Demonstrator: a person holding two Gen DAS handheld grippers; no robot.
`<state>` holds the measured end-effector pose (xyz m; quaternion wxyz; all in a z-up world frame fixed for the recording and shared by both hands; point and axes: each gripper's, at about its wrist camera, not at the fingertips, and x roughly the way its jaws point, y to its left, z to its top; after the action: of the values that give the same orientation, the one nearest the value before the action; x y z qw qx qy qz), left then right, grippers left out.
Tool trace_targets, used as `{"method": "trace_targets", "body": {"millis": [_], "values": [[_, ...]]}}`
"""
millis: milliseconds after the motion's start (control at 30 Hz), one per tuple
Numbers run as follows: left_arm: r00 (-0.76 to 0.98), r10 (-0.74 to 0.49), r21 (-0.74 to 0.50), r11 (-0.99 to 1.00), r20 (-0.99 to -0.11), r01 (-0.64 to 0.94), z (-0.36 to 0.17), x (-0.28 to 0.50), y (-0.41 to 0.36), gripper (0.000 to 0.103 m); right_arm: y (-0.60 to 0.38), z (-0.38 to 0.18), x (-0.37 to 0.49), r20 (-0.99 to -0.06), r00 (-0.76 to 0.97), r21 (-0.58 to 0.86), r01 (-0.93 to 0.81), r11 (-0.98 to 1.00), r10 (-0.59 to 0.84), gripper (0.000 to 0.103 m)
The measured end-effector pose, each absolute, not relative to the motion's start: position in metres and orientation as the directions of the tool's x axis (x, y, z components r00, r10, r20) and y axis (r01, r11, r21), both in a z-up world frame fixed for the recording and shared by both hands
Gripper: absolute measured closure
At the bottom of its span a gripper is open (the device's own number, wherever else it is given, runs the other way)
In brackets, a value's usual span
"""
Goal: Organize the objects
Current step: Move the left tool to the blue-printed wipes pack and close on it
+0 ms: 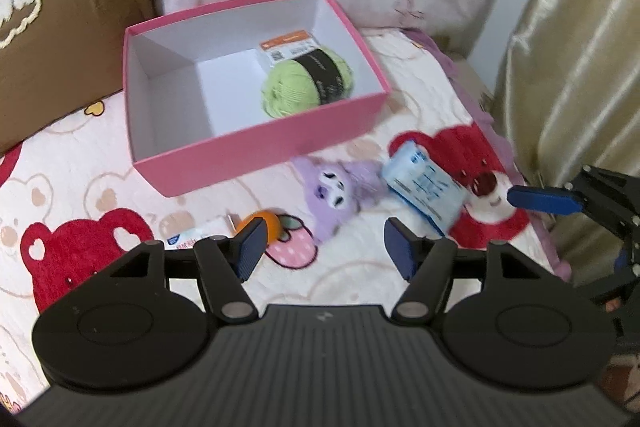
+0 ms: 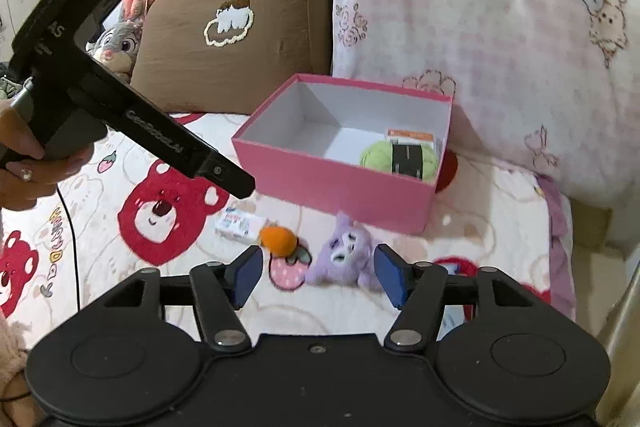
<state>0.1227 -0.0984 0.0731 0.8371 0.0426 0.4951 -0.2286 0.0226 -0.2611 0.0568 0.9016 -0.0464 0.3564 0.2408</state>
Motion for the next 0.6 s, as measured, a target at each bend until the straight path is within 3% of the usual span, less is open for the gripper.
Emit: {"method": "trace_targets", "body": {"millis": [133,300,600], "values": [[0.418,-0.352,-0.138,0.876,-0.837,0.461,0.077,0.108,-0.107,0.032,-0.27,0.047,0.01,-0.686,0.614,0.089,-0.462,0.882,0.391,0.032],[0.42,-0.378,-0.119,0.843,-0.825,0.525,0.069,0.097,-0.129,0.02,-0.285,0.032,-0.002,-0.69,0.62,0.087,-0.44,0.894,0.373,0.021],[0.394,-0.43,-0.143,0.801,-0.813,0.581,0.02,0.103,-0.18,0.017,-0.311,-0.007,-0.001,-0.675,0.648,0.13,-0.366,0.921,0.353,0.016]]}}
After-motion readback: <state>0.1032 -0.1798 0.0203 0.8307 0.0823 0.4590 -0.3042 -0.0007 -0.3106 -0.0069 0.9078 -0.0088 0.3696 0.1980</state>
